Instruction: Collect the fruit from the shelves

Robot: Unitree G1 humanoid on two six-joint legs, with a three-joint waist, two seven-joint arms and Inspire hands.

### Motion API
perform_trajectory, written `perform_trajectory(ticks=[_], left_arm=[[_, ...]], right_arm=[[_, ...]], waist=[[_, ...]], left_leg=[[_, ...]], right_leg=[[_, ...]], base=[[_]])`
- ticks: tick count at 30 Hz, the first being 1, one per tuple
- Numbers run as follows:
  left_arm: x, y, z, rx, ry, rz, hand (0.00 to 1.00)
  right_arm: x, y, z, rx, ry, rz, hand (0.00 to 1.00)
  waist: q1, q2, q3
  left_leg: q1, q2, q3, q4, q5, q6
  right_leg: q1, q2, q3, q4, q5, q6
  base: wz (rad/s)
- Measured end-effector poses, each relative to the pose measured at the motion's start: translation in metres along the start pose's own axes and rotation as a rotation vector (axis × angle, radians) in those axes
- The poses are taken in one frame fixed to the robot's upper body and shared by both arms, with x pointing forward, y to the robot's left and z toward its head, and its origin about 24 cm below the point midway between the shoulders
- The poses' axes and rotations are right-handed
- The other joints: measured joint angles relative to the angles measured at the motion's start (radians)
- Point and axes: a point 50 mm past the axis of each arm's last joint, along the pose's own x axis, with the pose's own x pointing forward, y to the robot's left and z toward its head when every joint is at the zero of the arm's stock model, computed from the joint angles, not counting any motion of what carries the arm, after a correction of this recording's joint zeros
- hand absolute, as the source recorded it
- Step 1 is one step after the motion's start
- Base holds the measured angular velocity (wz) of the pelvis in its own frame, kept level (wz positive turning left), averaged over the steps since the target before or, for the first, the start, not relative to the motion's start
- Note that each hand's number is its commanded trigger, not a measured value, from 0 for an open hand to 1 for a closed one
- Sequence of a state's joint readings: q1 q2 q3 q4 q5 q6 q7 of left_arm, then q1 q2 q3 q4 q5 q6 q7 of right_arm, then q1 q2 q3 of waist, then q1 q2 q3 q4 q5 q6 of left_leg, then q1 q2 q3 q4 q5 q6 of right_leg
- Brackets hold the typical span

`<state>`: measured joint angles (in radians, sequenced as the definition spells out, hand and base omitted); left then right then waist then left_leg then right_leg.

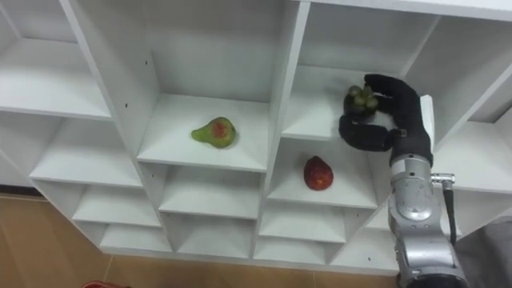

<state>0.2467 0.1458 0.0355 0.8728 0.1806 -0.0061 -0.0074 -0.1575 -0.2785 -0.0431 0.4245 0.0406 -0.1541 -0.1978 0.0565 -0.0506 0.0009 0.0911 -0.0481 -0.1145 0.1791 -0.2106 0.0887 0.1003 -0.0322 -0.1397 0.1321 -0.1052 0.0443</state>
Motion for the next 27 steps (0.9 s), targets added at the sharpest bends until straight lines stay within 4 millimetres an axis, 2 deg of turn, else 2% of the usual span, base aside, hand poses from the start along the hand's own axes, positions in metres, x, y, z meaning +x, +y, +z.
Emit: perform_trajectory(ticks=[4,17,23,25,27], left_arm=[[0.000,0.000,-0.002,-0.034,0.010,0.003,1.00],[0.000,0.000,-0.001,-0.059,0.008,0.009,1.00],[0.002,0.000,0.006,-0.052,-0.010,0.014,1.00],[0.003,0.000,0.007,-0.053,-0.013,0.016,1.00],[0.003,0.000,0.008,-0.053,-0.016,0.017,1.00]], right_arm=[[0.000,0.000,-0.003,0.000,0.007,0.000,1.00],[-0.002,0.006,-0.004,-0.007,0.009,0.024,1.00],[-0.002,0.008,0.002,-0.008,-0.010,0.035,1.00],[-0.005,0.010,0.006,-0.021,-0.032,0.050,1.00],[-0.008,0.013,0.010,-0.036,-0.050,0.065,1.00]], waist=[[0.000,-0.003,0.0018],[0.000,-0.006,0.0003],[0.003,-0.008,-0.0007],[0.003,-0.002,0.0024],[0.001,0.000,0.0015]], left_leg=[[0.004,0.000,-0.002,0.000,-0.001,-0.001],[0.006,0.000,0.001,-0.001,-0.001,-0.001],[0.005,0.001,0.002,-0.007,-0.001,-0.001],[0.005,0.001,0.007,-0.007,-0.001,-0.001],[0.001,0.001,0.011,-0.006,-0.001,-0.001]], right_leg=[[0.005,0.000,0.000,0.000,0.000,0.000],[0.003,0.000,-0.001,0.000,0.000,0.000],[-0.001,0.000,0.000,0.001,0.000,0.000],[-0.002,0.000,0.003,0.001,0.000,0.000],[-0.007,0.000,0.002,0.002,0.000,0.000]], base=[[0.00],[0.00],[-0.01],[-0.03],[-0.03]])
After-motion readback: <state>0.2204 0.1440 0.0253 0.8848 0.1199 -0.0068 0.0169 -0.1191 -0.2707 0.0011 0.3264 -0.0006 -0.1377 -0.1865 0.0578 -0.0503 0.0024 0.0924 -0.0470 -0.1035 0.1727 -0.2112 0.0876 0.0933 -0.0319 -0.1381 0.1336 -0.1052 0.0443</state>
